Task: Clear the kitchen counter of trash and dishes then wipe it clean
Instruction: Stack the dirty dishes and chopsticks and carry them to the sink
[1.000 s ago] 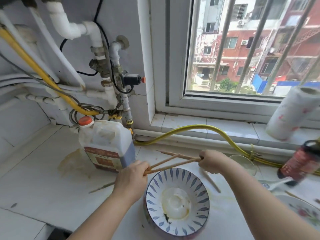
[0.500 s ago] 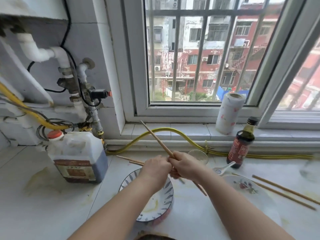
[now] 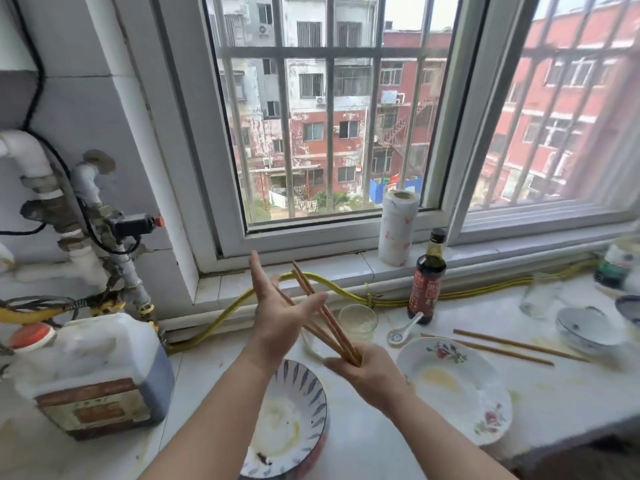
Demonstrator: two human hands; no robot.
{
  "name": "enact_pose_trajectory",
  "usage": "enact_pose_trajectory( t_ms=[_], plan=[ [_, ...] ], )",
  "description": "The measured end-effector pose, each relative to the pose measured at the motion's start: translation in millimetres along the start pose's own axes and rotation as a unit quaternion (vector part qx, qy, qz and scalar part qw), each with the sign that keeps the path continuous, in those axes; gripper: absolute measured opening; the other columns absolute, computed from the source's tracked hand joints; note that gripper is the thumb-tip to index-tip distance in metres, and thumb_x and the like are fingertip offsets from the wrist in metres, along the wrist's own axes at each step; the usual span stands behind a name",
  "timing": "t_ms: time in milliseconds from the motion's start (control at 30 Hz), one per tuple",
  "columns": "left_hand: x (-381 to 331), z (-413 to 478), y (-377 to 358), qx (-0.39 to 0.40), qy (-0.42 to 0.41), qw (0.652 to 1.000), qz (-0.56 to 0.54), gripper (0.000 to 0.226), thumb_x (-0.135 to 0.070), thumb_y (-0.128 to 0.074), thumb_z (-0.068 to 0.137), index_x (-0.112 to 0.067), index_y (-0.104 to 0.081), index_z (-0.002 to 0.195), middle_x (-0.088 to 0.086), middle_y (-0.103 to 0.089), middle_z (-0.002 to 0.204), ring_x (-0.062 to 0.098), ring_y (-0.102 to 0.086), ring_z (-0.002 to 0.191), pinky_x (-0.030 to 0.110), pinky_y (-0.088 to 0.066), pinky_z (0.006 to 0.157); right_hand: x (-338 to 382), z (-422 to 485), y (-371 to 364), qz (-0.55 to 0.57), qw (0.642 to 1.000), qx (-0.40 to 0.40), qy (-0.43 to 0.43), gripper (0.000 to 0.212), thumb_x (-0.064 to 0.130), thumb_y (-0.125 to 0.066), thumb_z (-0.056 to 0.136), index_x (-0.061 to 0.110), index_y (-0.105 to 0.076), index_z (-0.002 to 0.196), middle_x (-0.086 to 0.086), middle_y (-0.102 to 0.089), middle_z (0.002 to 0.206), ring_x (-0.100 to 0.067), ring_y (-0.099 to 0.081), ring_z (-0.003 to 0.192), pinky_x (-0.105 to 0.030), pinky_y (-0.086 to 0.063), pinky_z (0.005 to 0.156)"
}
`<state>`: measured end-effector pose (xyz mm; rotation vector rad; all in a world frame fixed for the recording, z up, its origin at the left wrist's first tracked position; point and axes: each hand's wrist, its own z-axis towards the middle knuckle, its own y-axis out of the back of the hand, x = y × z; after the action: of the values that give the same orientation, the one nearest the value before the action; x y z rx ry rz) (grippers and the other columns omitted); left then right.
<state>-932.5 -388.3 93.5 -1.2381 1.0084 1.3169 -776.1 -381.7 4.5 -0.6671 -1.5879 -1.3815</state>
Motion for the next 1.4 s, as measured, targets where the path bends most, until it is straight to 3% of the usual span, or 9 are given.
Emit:
enact_pose_trajectory(
  t_ms=[100, 200, 367, 467, 667, 900, 1067, 1267, 1400],
  plan=[
    [-8.4, 6.0, -16.4, -0.043, -0.012, 0.997, -0.058, 0.057, -0.015, -0.053, 0.097, -0.03, -0.029, 0.146, -0.003, -0.045, 0.132, 0.02, -0.051, 0.119, 0.032, -0.044, 0.093, -8.4, -3.0, -16.2, 0.048, 0.997, -0.053, 0.001, 0.04, 0.04, -0.066, 0.086, 0.01, -0.053, 0.064, 0.005, -0.044, 0.052, -0.009, -0.044, 0.044, -0.033, -0.041, 0.049],
    [1.2, 5.0, -37.0, -0.002, -0.018, 1.0, 0.009, 0.018, -0.014, -0.046, 0.1, -0.018, -0.063, 0.101, 0.004, -0.071, 0.101, 0.02, -0.065, 0.101, 0.028, -0.049, 0.085, -11.1, -1.9, -25.9, 0.064, 0.992, -0.11, -0.024, 0.031, 0.048, -0.064, 0.083, 0.02, -0.061, 0.069, 0.005, -0.051, 0.056, -0.012, -0.05, 0.053, -0.037, -0.049, 0.058],
    [23.0, -6.4, -52.7, 0.127, 0.039, 0.989, 0.069, 0.017, -0.017, -0.054, 0.096, -0.018, -0.058, 0.112, -0.002, -0.064, 0.102, 0.013, -0.06, 0.101, 0.016, -0.048, 0.081, -26.5, -10.5, -30.0, 0.103, 0.977, -0.169, -0.077, 0.023, 0.051, -0.055, 0.079, 0.032, -0.062, 0.068, 0.01, -0.056, 0.061, -0.008, -0.05, 0.06, -0.04, -0.049, 0.066],
    [29.1, 2.7, -45.5, 0.071, 0.054, 0.994, -0.062, 0.05, -0.037, -0.056, 0.087, -0.017, -0.044, 0.131, 0.002, -0.061, 0.115, 0.015, -0.057, 0.111, 0.029, -0.041, 0.097, -31.4, -13.6, -21.8, 0.131, 0.954, -0.254, -0.089, 0.038, 0.041, -0.058, 0.091, 0.017, -0.049, 0.063, 0.002, -0.048, 0.058, -0.011, -0.052, 0.056, -0.026, -0.044, 0.055],
    [54.2, 7.0, -63.2, -0.034, 0.159, 0.986, -0.035, 0.014, -0.028, -0.046, 0.099, -0.021, -0.058, 0.097, 0.003, -0.063, 0.099, 0.02, -0.058, 0.099, 0.036, -0.044, 0.086, -48.6, -22.3, -11.5, 0.154, 0.947, -0.235, -0.153, 0.034, 0.034, -0.054, 0.095, 0.01, -0.057, 0.071, -0.005, -0.062, 0.069, -0.011, -0.061, 0.067, -0.022, -0.044, 0.063],
    [118.4, -11.0, -102.7, -0.05, 0.285, 0.956, 0.037, 0.02, -0.024, -0.048, 0.099, -0.012, -0.055, 0.112, 0.006, -0.057, 0.098, 0.021, -0.053, 0.091, 0.036, -0.045, 0.083, -49.0, -11.2, 43.3, 0.249, 0.908, -0.31, -0.134, 0.035, 0.028, -0.047, 0.099, 0.009, -0.055, 0.071, -0.001, -0.049, 0.051, -0.019, -0.047, 0.048, -0.03, -0.041, 0.047],
    [166.1, -20.2, -138.7, -0.07, 0.364, 0.924, 0.096, 0.041, -0.023, -0.048, 0.095, -0.01, -0.045, 0.133, 0.015, -0.053, 0.128, 0.028, -0.056, 0.098, 0.036, -0.051, 0.085, -78.8, -12.7, 123.4, 0.092, 0.933, -0.291, -0.19, 0.023, 0.027, -0.047, 0.097, 0.019, -0.058, 0.078, 0.001, -0.059, 0.07, -0.021, -0.055, 0.07, -0.031, -0.041, 0.064],
    [202.6, -20.2, -178.0, -0.094, 0.42, 0.9, 0.064, 0.021, -0.014, -0.053, 0.091, -0.002, -0.065, 0.104, 0.02, -0.07, 0.093, 0.035, -0.07, 0.08, 0.055, -0.058, 0.073, -157.2, -23.3, 193.3, -0.22, 0.911, -0.14, -0.321, 0.022, 0.028, -0.04, 0.098, 0.021, -0.06, 0.093, -0.001, -0.061, 0.093, -0.023, -0.057, 0.077, -0.028, -0.04, 0.059],
    [185.4, -32.3, -187.9, -0.17, 0.361, 0.907, 0.134, 0.032, -0.02, -0.049, 0.096, -0.009, -0.054, 0.125, 0.009, -0.065, 0.113, 0.026, -0.063, 0.09, 0.038, -0.054, 0.081, -180.9, -18.8, 189.4, -0.268, 0.905, -0.048, -0.328, 0.022, 0.031, -0.04, 0.098, 0.02, -0.058, 0.093, 0.001, -0.06, 0.085, -0.02, -0.058, 0.075, -0.026, -0.038, 0.054]
  ],
)
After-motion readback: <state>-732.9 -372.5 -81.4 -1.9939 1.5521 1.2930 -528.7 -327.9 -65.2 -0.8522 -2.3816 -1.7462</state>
